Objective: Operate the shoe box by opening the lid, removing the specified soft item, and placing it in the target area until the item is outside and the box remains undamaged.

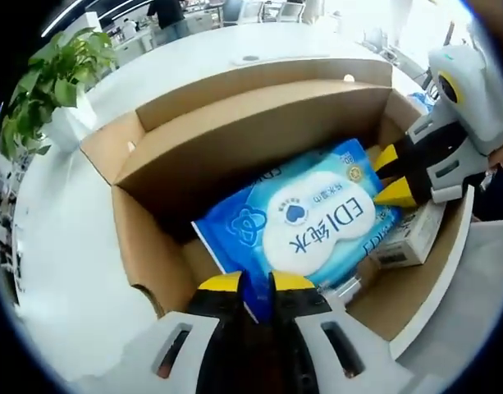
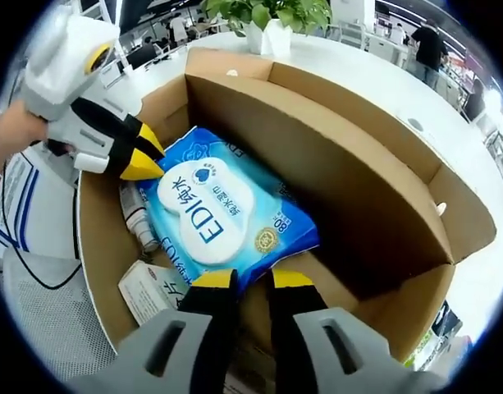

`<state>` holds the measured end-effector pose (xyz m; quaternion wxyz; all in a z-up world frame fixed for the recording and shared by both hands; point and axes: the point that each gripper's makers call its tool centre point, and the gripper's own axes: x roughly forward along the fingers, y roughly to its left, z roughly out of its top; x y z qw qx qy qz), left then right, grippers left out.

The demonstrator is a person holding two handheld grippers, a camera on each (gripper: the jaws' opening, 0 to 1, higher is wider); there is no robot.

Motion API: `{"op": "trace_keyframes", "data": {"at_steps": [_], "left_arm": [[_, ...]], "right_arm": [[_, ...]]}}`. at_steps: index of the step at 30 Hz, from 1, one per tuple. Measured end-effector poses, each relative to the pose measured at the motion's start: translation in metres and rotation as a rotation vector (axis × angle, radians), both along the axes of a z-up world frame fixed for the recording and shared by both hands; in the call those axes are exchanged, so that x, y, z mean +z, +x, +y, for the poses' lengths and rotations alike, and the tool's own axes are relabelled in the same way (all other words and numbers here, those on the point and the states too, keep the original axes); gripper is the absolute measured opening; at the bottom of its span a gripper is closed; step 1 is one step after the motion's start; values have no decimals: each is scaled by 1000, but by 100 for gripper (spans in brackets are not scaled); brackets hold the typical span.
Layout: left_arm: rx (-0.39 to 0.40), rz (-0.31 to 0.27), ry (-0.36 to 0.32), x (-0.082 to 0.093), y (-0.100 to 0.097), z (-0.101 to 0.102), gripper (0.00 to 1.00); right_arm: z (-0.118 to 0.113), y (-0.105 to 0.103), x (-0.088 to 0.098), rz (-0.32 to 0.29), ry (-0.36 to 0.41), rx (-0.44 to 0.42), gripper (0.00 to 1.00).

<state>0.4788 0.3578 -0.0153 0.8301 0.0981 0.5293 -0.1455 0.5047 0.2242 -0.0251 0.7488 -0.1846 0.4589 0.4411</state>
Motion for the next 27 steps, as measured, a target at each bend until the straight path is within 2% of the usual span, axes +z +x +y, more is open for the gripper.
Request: {"op": "trace_keyframes", "data": {"at_steps": [9,11,13,16,19,22,27], "left_arm": [[-29,-46,-10,16,-5,0,10],[-26,-55,7,17,-4,4,13],[-18,-69,17,20,-2,7,12],[-21,-62,40,18,-1,10,11],[-51,-58,101,16,0,9,14],[-75,-25,166,6,3,12,17],[-70,16,182,-2,4,6,20]], "right_arm": [[0,-1,0,-2,4,-6,12],[0,-1,0,-1,3,-5,12],[0,-1,0,0,2,-4,12],[0,0,0,2,4,-5,12],[0,-1,0,3,3,-6,12],[0,-1,0,4,4,-6,12],[0,-1,0,5,6,-7,12]]}}
